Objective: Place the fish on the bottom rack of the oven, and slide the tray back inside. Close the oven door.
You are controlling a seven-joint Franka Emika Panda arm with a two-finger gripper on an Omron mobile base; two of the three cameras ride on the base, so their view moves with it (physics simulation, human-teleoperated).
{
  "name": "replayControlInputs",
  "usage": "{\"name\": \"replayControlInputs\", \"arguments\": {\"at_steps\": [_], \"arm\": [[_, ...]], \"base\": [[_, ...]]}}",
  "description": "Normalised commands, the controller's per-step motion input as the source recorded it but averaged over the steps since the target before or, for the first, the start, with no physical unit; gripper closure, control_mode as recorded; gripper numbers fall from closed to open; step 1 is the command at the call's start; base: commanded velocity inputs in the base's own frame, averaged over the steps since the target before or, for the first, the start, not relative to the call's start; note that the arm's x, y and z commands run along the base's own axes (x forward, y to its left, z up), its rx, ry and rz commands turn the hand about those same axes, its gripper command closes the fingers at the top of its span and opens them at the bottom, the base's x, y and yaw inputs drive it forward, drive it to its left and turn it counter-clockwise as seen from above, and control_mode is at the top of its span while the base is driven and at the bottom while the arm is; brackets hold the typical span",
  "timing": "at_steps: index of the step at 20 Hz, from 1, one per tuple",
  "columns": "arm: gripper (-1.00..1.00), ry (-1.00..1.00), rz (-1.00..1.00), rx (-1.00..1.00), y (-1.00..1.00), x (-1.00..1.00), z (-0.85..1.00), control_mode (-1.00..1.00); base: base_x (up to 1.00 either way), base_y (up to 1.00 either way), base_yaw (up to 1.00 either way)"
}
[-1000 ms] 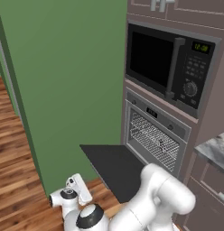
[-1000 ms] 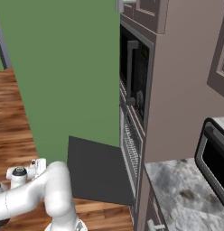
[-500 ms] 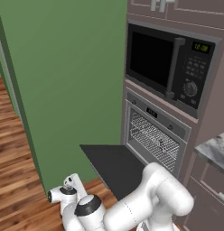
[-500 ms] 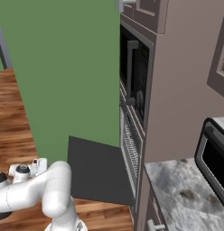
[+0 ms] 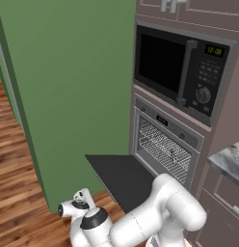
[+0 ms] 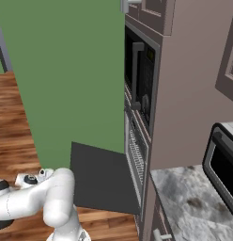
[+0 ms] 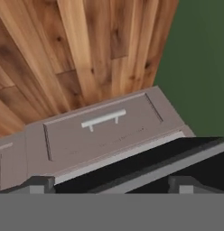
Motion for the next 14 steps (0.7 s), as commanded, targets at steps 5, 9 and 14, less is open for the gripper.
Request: {"name": "replayControlInputs", "arguments": {"at_steps": [5,9,14], "arm": [[-1.00,0.00,-0.09,-0.09,-0.20,0.00,-0.80,-1.00],[-1.00,0.00,-0.10,-0.08,-0.45,0.14,-0.69,-1.00],[-1.00,0.00,-0.06,-0.09,-0.49,0.19,-0.66,-1.00]], "base": [[0.00,0.00,0.00],[0.00,0.00,0.00],[0.00,0.00,0.00]]}}
